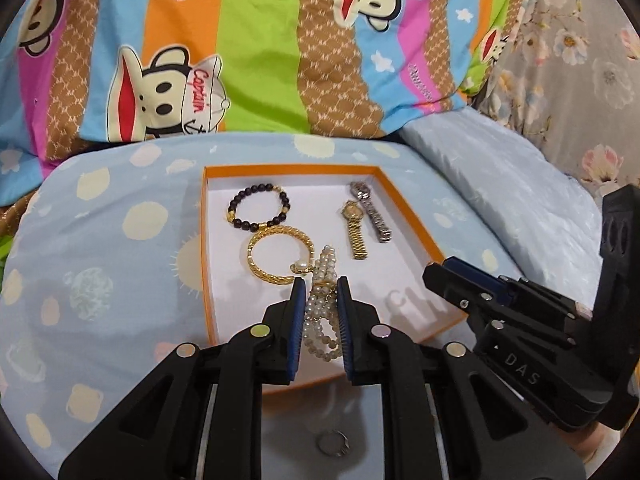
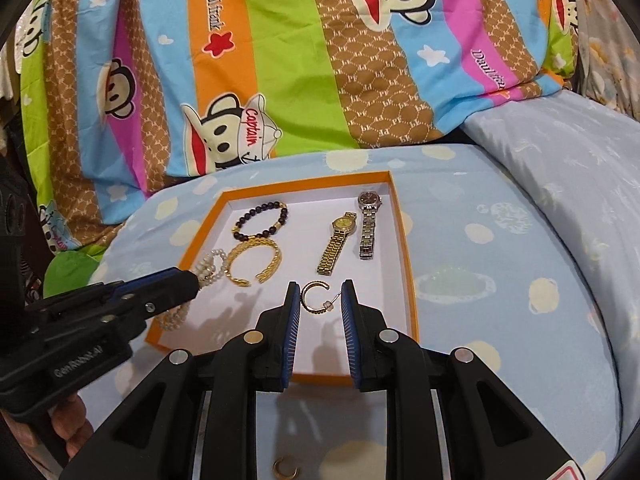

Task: Organize jewelry
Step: 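Carry both items to the box and open the left tool over it, then open the right tool to drop the gold hoop earring into the box, then grasp the silver ring with the left tool while the right grasps another gold hoop earring, then carry the silver ring and gold hoop earring over the orange box, then open both tools to release the ring and earring into the box, then grasp the gold dangling earring with the right tool while the left moves toward a small hoop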

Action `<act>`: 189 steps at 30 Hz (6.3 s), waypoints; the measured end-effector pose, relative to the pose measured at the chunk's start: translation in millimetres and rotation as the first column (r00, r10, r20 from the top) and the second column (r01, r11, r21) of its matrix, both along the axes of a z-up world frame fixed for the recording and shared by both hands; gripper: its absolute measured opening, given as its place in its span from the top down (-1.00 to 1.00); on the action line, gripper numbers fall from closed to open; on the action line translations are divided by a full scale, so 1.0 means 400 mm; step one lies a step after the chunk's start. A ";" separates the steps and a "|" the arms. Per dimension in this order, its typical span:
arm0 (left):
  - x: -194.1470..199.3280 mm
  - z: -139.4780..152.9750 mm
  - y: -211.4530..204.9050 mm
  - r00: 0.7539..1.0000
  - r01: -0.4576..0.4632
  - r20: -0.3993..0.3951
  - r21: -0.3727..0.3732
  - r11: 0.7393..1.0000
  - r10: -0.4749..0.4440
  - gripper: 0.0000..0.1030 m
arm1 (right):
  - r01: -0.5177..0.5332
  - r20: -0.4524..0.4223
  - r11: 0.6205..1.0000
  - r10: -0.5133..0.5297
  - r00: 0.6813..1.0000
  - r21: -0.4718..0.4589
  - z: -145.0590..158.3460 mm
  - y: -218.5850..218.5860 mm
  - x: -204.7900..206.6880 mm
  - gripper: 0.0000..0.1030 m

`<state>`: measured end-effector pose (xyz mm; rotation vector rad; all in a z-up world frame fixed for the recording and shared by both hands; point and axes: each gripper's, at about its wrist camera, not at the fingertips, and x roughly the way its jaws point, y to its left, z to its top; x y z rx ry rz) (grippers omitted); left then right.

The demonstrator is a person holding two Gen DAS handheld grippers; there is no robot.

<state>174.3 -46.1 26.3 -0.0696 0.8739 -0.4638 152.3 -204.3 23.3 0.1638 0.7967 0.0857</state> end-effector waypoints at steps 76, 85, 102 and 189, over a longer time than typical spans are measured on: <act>-0.265 -0.066 0.113 0.993 -0.088 -0.084 0.001 0.996 0.087 0.35 | -0.010 -0.099 0.999 0.007 0.995 -0.034 -0.108 0.095 -0.252 0.55; -0.261 -0.085 0.078 0.993 -0.059 -0.099 0.008 0.998 0.059 0.13 | -0.004 -0.092 1.000 0.001 0.996 -0.030 -0.103 0.087 -0.260 0.70; -0.219 -0.115 0.016 0.997 -0.032 -0.069 0.070 0.997 0.037 0.42 | 0.049 -0.069 0.999 -0.050 0.996 -0.006 -0.077 0.027 -0.287 0.70; -0.264 -0.053 0.177 0.991 -0.116 -0.071 -0.022 0.993 0.114 0.42 | -0.099 -0.086 0.995 0.098 0.991 0.000 -0.076 0.112 -0.370 0.64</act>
